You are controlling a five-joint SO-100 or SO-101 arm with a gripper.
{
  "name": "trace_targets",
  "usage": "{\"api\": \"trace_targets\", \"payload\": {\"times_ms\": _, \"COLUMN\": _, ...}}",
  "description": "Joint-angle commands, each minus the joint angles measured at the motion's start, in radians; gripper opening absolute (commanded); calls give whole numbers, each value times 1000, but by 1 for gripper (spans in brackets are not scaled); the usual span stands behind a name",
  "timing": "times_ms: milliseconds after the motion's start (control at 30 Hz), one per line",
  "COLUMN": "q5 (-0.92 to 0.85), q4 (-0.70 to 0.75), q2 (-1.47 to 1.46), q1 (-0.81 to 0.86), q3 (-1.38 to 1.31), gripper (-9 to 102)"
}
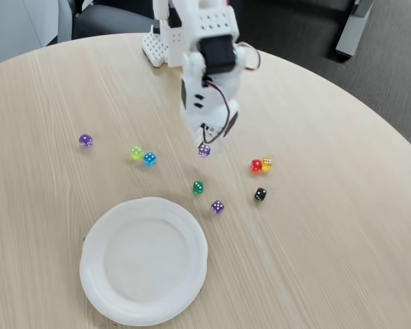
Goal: Pick a purple dice and put it in the plate.
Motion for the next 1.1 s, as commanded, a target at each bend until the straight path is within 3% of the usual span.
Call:
{"api": "trace_targets", "payload": {"times_ms": 0, "q5": -18, "q4": -11, "q2": 44, "q1": 51, "q3": -83, "gripper": 0}}
{"api": "trace_targets", "payload": {"times_ms": 400, "q5": -149, "q4": -38, "q2": -34, "q1": 210, "q3": -436, "gripper": 0}}
{"api": "trace_targets", "payload": {"times_ms": 767, "q5": -259, "q4": -333, "q2": -238, "q1": 324, "q3": -431, "gripper": 0}}
{"api": "trace_targets", "payload": {"times_ms": 900, "q5": -281, "q4": -351, "q2": -255, "q1": 324, "q3": -426, "gripper": 0}}
{"api": "trace_targets", "payload": {"times_ms": 1067, "q5": -321, "q4": -342, "q2": -256, "q1": 316, "q3": -426, "gripper": 11}}
